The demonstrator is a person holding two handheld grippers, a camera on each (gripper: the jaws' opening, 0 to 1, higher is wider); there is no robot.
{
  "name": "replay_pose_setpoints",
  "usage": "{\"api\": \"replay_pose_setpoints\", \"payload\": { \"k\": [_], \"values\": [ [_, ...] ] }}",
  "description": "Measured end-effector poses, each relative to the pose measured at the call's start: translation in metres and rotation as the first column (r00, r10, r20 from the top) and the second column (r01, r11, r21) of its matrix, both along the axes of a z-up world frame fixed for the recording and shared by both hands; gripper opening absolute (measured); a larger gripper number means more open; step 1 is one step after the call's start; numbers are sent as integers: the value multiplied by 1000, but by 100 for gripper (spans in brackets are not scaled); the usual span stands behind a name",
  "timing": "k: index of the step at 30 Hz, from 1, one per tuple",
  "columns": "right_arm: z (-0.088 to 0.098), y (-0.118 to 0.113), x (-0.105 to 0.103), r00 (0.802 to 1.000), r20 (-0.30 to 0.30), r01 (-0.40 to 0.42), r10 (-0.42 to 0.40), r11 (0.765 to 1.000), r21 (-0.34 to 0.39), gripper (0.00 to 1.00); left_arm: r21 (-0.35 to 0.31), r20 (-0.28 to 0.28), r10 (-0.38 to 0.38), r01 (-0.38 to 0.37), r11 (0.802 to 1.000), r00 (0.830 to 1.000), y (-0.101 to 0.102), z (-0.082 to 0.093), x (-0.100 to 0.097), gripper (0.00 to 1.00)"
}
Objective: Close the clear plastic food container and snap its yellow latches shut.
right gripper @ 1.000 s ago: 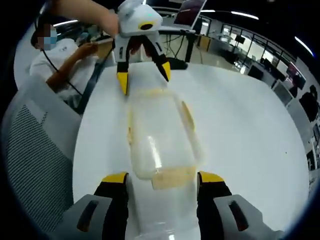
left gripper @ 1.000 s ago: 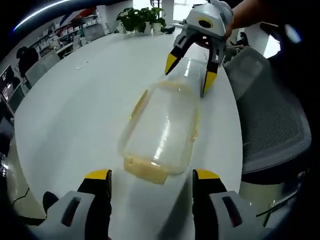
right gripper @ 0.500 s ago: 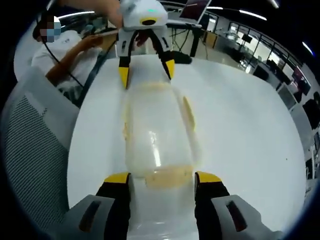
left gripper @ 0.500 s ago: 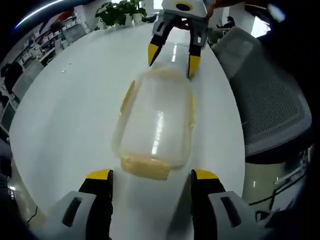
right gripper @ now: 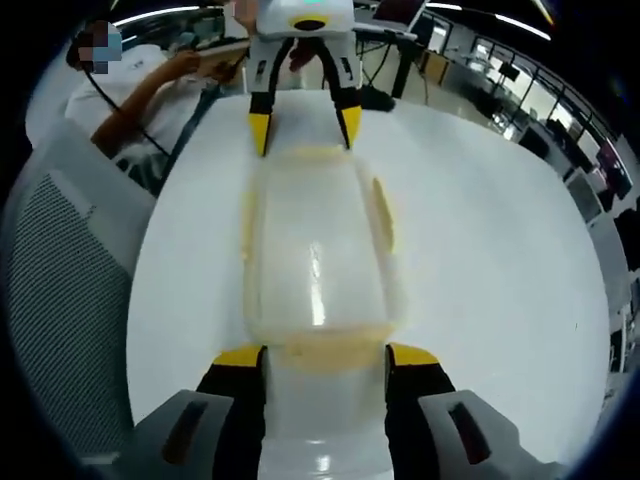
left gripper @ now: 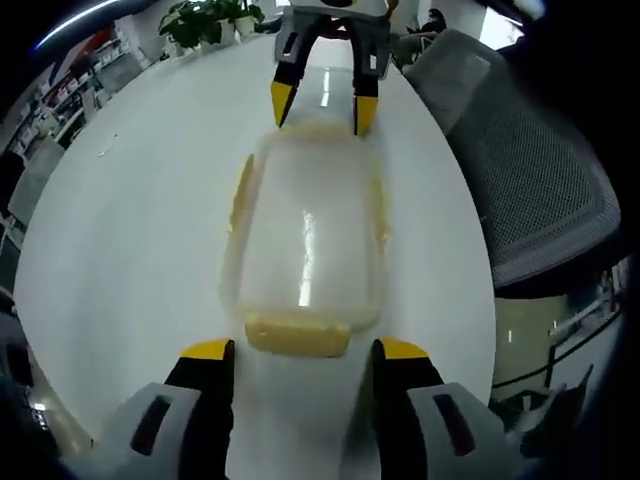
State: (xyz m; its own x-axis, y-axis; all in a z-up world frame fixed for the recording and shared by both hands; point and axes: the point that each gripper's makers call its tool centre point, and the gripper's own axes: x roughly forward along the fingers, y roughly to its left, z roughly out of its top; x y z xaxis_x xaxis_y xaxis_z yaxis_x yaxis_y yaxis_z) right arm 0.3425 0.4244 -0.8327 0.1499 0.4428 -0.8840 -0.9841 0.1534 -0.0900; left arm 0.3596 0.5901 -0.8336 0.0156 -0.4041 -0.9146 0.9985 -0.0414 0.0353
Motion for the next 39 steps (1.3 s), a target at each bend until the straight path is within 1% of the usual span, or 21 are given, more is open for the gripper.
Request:
{"api": "replay_pose_setpoints", "payload": {
  "k": [3, 4, 7, 10, 12, 13, 14, 16, 21, 27, 29, 31, 33, 36, 37, 39],
  "values": [
    [0, 1, -1, 1000, -8, -14, 14, 1000, -4, 43, 5, -20, -16, 16, 1000, 1000, -3, -3, -1, 51],
    [-1, 0, 0, 1000, -8, -21, 21, 1000, -9, 43, 0, -22, -9, 9, 1000, 1000, -5, -2, 0, 50],
    [-2, 0, 0, 1000, -19, -21, 21, 1000, -18, 43, -4, -23, -22, 22, 1000, 999, -8, -2, -1, 47],
    [-2, 0, 0, 999, -34, -13, 13, 1000, -20, 42, 4, -23, -37, 37, 999, 999, -9, -2, 0, 47],
    [-3, 0, 0, 999, -44, -12, 11, 1000, -23, 40, 9, -23, -39, 40, 999, 999, -8, -2, 0, 46],
    [-4, 0, -1, 999, -53, -5, 4, 1000, -23, 40, 20, -21, -56, 56, 998, 998, -8, -2, -1, 46],
    [-4, 1, -1, 998, -55, -4, 3, 1000, -24, 40, 26, -22, -54, 55, 998, 998, -8, -2, -1, 45],
    [-4, 0, -1, 998, -58, -14, 13, 999, -30, 40, 41, -22, -70, 71, 997, 997, -7, -2, 0, 40],
    [-5, 1, -1, 997, -70, 2, -6, 999, -50, 40, 46, -23, -74, 75, 996, 997, -7, -3, 1, 40],
    [-6, 1, -2, 997, -75, -18, 11, 996, -88, 40, 50, -18, -65, 66, 997, 998, -7, -3, 1, 40],
    [-7, 1, -1, 996, -87, -16, 7, 995, -101, 40, 50, -17, -70, 71, 996, 997, -7, -2, 1, 40],
    [-7, 1, 0, 995, -99, -2, -9, 994, -111, 40, 57, -15, -78, 78, 995, 997, -8, -3, 1, 40],
    [-8, 1, -2, 995, -97, -23, 11, 992, -128, 40, 74, -14, -88, 89, 993, 996, -9, -3, 0, 40],
    [-8, 0, -2, 995, -99, -33, 20, 992, -126, 40, 98, -14, -84, 85, 992, 996, -10, -3, 0, 40],
    [-8, 0, -3, 995, -98, -43, 31, 992, -118, 40, 105, -14, -87, 87, 991, 996, -10, -3, 0, 40],
    [-8, 1, -3, 995, -99, -37, 27, 994, -101, 41, 116, -14, -87, 88, 989, 996, -9, -3, 0, 40]
  ]
}}
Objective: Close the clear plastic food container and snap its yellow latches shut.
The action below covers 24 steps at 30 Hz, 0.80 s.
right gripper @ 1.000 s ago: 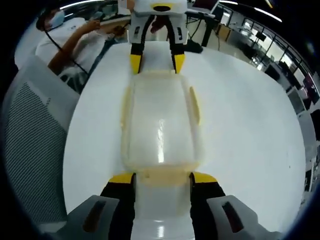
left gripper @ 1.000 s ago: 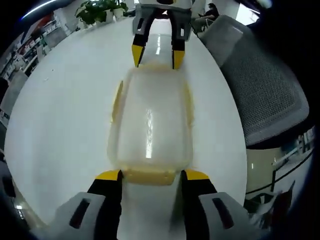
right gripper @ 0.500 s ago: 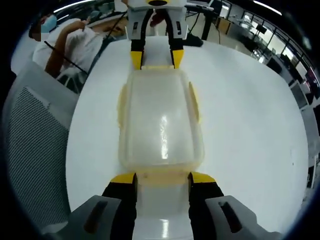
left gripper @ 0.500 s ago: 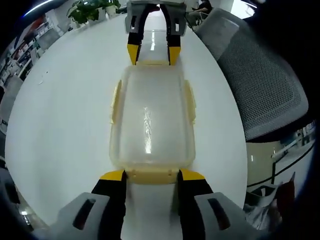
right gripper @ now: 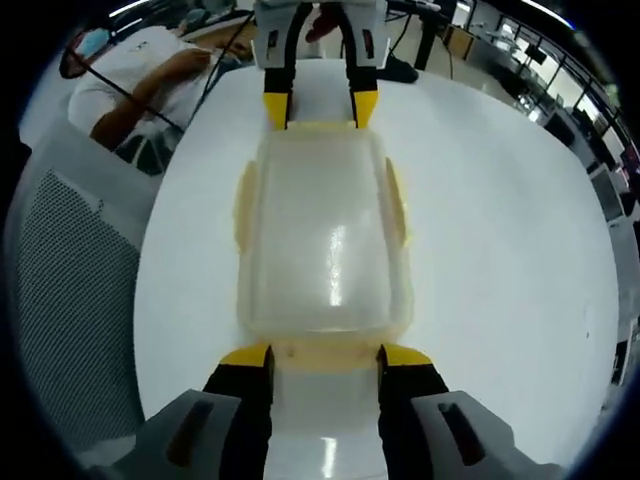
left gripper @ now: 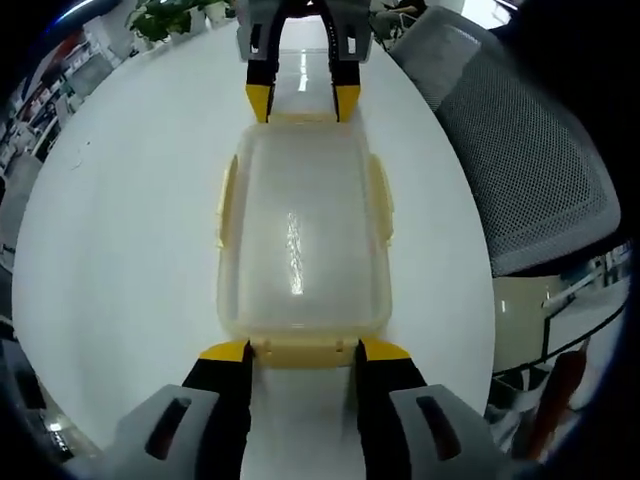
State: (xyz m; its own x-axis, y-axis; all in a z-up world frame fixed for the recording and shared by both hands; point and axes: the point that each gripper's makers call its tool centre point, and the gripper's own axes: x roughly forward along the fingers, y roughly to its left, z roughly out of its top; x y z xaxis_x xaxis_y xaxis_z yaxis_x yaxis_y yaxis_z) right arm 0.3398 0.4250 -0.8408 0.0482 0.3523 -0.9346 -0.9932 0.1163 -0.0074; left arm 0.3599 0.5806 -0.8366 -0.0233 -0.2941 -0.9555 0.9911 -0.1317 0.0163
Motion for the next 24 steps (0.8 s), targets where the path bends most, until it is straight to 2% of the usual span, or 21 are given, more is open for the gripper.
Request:
{"api": "replay_pose_setpoints", "payload": {
  "k": [11, 18, 24],
  "values": [
    [1, 0, 1, 1000, -1, 4, -4, 1000, 16, 40, -1, -2, 0, 0, 1000, 1000, 2, 1, 0, 40],
    [1, 1, 0, 1000, -6, 10, -10, 1000, -10, 40, -15, -12, 19, -20, 1000, 1000, 3, 1, -2, 40],
    [8, 0, -5, 1000, -4, 8, -8, 1000, 8, 40, -12, -19, 15, -15, 1000, 1000, 3, 9, -6, 39]
  ]
}}
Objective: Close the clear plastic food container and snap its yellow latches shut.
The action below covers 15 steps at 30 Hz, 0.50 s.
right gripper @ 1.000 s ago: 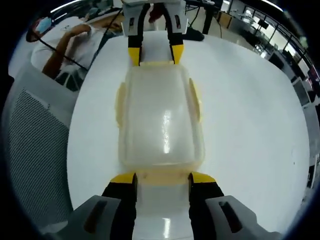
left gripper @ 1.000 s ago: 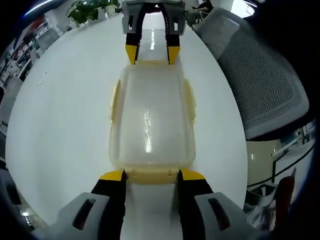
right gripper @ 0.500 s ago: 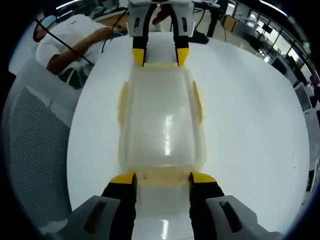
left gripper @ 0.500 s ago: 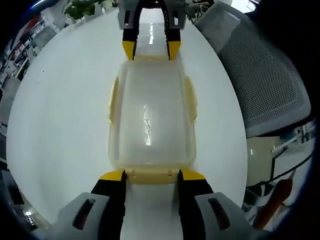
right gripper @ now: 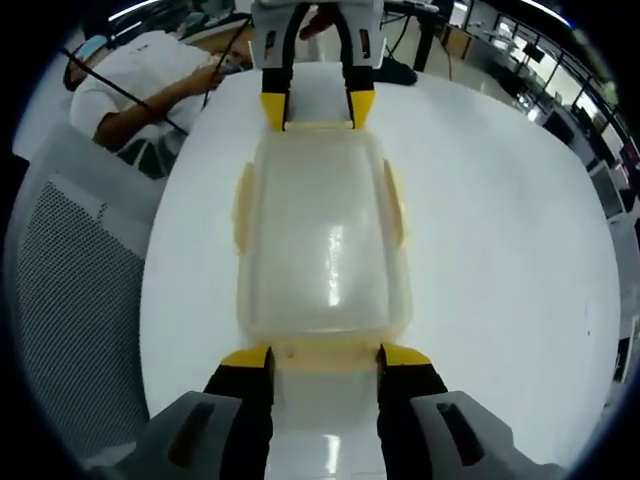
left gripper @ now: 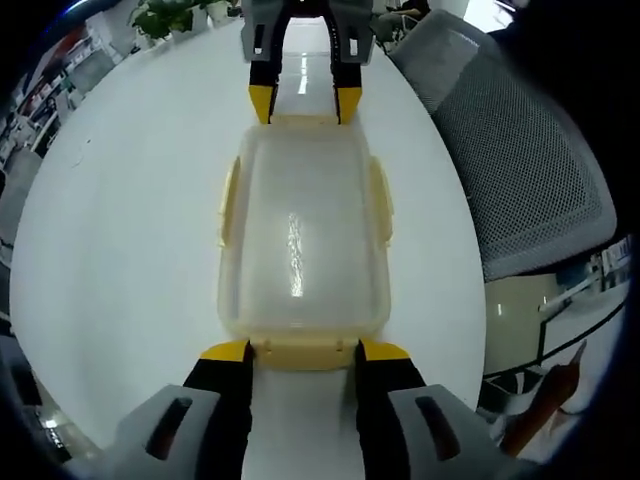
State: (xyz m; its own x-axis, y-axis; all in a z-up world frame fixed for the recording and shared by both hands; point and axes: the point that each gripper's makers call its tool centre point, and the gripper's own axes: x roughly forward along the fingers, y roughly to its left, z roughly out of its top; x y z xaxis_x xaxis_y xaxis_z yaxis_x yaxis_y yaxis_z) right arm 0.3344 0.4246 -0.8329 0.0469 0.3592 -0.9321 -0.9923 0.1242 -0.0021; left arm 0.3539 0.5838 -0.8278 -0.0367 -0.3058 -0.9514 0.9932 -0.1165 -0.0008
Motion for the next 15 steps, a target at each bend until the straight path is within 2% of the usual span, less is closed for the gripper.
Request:
{"api": "replay_pose_setpoints", "payload": {
  "k": [3, 15],
  "values": [
    [5, -1, 0, 1000, 4, 2, -2, 1000, 8, 39, -14, 6, 1, -1, 1000, 1000, -1, 10, -1, 39],
    [31, -1, 4, 999, 24, -37, 37, 999, 5, 39, -51, 24, 39, -38, 998, 999, -2, 31, -2, 39]
  ]
}}
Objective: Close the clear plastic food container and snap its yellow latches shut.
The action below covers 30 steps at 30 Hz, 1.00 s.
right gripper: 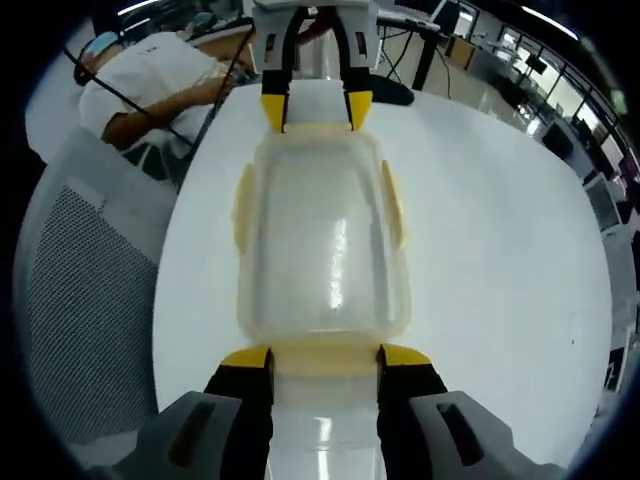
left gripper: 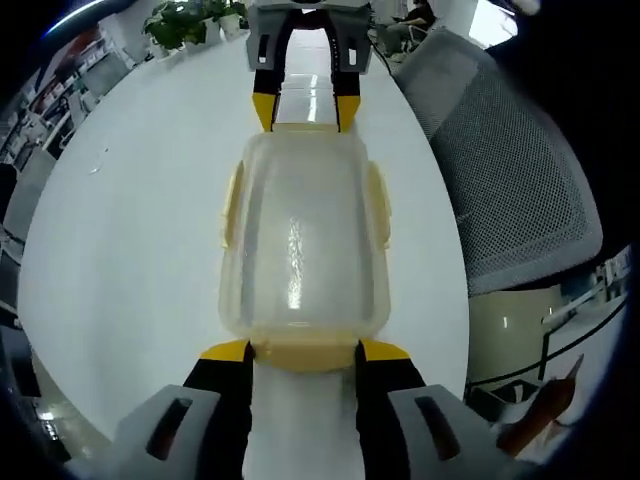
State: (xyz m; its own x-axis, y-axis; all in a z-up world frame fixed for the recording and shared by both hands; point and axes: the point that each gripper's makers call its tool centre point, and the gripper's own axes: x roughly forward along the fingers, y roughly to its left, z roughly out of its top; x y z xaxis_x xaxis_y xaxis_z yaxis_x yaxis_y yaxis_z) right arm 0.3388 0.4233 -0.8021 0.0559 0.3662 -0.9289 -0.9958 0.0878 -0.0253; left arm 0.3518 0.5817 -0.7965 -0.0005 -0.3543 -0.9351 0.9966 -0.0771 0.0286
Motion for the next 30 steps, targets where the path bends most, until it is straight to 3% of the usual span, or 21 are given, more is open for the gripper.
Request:
{"api": "replay_pose_setpoints", "payload": {
  "k": [17, 30],
  "values": [
    [40, 2, 1, 1000, 14, -21, 21, 1000, -7, 39, -23, -12, 19, -19, 1000, 1000, 2, 38, 0, 39],
    [41, 1, -2, 1000, 5, -25, 25, 999, -26, 39, -24, -9, 16, -16, 1000, 1000, 0, 43, -4, 39]
  ]
}}
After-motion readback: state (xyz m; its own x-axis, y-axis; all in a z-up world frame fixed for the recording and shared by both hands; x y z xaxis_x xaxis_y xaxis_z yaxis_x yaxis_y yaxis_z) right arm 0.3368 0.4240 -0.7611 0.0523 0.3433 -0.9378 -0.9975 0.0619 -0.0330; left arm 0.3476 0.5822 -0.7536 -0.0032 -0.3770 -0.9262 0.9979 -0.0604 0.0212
